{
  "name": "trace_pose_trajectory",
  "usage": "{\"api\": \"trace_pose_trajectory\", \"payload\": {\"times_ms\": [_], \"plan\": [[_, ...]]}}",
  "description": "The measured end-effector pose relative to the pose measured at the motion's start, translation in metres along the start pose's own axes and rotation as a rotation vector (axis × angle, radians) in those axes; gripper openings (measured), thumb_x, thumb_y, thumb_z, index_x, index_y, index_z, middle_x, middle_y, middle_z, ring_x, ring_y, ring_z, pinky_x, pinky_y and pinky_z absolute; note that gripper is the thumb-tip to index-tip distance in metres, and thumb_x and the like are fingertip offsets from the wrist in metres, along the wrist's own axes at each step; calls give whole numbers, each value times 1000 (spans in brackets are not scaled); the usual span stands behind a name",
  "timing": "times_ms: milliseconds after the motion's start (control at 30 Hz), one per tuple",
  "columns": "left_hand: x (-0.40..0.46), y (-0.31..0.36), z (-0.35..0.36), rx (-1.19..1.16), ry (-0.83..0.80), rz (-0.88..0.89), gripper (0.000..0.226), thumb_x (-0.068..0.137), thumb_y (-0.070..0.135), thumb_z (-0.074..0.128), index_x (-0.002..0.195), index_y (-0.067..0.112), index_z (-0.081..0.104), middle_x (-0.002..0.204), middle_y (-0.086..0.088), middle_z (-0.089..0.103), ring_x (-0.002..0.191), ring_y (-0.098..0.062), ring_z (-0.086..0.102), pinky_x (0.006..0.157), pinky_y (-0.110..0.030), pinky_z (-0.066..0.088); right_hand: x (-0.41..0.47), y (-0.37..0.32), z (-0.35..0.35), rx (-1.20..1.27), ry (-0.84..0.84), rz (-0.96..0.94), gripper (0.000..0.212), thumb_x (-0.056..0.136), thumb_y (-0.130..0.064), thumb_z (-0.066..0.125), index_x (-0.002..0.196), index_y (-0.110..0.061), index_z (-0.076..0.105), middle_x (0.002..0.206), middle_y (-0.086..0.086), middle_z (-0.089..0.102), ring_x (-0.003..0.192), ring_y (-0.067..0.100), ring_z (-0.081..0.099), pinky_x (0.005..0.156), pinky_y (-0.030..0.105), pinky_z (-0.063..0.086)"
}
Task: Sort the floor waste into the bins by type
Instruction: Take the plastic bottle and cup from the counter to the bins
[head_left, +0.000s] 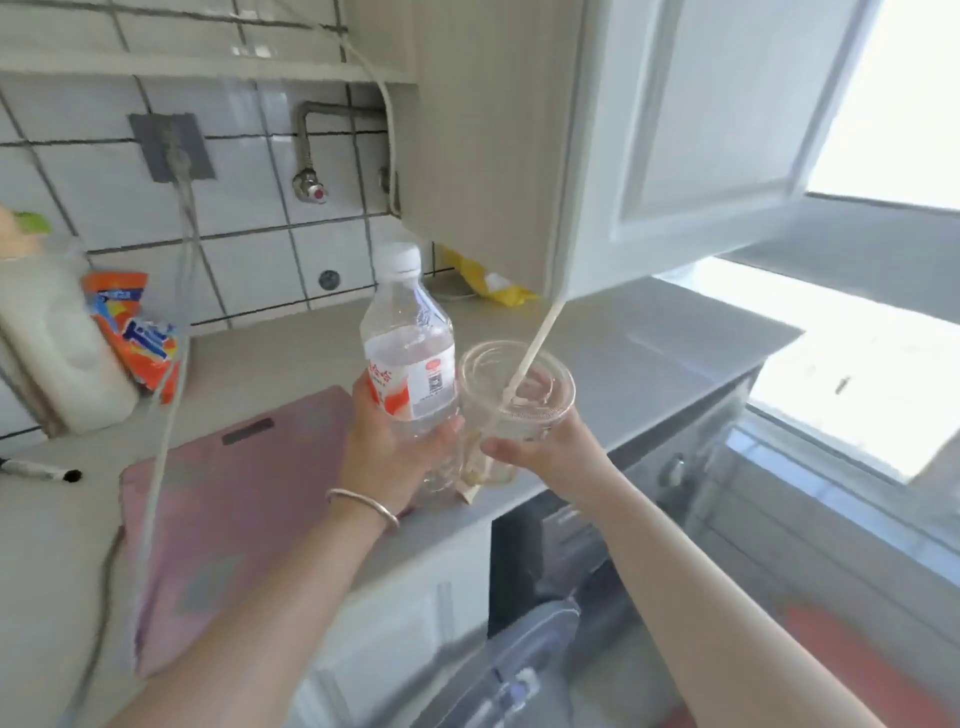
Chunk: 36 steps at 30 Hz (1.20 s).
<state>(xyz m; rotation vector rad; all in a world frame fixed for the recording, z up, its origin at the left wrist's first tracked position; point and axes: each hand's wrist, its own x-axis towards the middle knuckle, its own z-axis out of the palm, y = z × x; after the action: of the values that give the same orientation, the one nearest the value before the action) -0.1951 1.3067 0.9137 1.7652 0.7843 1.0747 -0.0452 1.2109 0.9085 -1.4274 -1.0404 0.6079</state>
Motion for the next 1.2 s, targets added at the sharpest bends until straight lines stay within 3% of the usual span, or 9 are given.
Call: {"api": "trace_pose_trajectory", "payload": {"times_ms": [100, 233, 333, 467, 600, 733, 867, 1033, 1200], "plan": [[-18, 15, 60, -22, -138, -1, 85, 55, 42, 81, 123, 16, 37, 103, 10, 58, 98, -16, 60, 83, -28, 46, -44, 12, -55, -9, 159, 61, 94, 51, -31, 88, 133, -22, 44, 128, 5, 59, 121, 20, 56, 105, 45, 43], [-61, 42, 149, -71, -383, -19, 83, 50, 48, 80, 117, 23, 39, 105, 6, 64, 98, -22, 65, 87, -42, 55, -126, 22, -135, -22, 372, 182, 83, 56, -27, 88, 130, -25, 50, 116, -5, 68, 109, 11, 64, 100, 37, 50], [-106, 68, 219, -99, -560, 36, 66, 64, 26, 84, 115, 19, 42, 104, 4, 62, 96, -20, 64, 84, -35, 52, -194, 32, -191, -23, 553, 237, 89, 52, -29, 90, 130, -26, 46, 122, -3, 64, 114, 15, 61, 103, 43, 47], [-184, 92, 310, -168, -750, 33, 60, 67, 25, 83, 113, 25, 46, 96, 12, 66, 85, -8, 67, 76, -24, 53, -292, 47, -268, -84, 724, 322, 94, 46, -42, 92, 128, -26, 50, 118, 4, 67, 111, 20, 64, 100, 45, 49], [-274, 113, 400, -213, -977, -6, 43, 72, 13, 79, 96, 32, 48, 76, 17, 69, 60, 14, 65, 51, -7, 50, -395, 59, -338, -110, 877, 432, 95, 44, -42, 88, 128, -23, 49, 115, -5, 68, 108, 7, 65, 101, 38, 48], [-356, 133, 476, -257, -1166, -57, 41, 75, 4, 75, 100, 20, 48, 66, 12, 72, 57, 7, 67, 53, -9, 52, -485, 71, -390, -85, 1031, 480, 95, 45, -41, 90, 129, -30, 47, 119, -10, 65, 113, 6, 60, 105, 37, 45], [-406, 145, 533, -283, -1330, -102, 51, 67, 29, 78, 106, 17, 47, 83, 6, 69, 66, 1, 69, 83, -37, 52, -547, 71, -420, -64, 1168, 537, 101, 42, -48, 88, 131, -30, 44, 122, -12, 62, 116, 6, 58, 106, 35, 43], [-468, 166, 604, -288, -1492, -52, 43, 83, 25, 68, 115, 18, 39, 97, 5, 63, 81, -8, 65, 83, -38, 53, -608, 91, -464, 32, 1337, 610, 101, 37, -57, 89, 124, -36, 44, 121, -6, 63, 115, 14, 60, 104, 44, 45], [-513, 181, 672, -203, -1689, -98, 100, 43, 77, 70, 120, 22, 39, 108, 0, 63, 96, -18, 66, 91, -44, 51, -654, 105, -499, 144, 1490, 714, 113, 42, -58, 85, 136, -28, 31, 132, -5, 51, 121, 16, 51, 106, 39, 40]]}}
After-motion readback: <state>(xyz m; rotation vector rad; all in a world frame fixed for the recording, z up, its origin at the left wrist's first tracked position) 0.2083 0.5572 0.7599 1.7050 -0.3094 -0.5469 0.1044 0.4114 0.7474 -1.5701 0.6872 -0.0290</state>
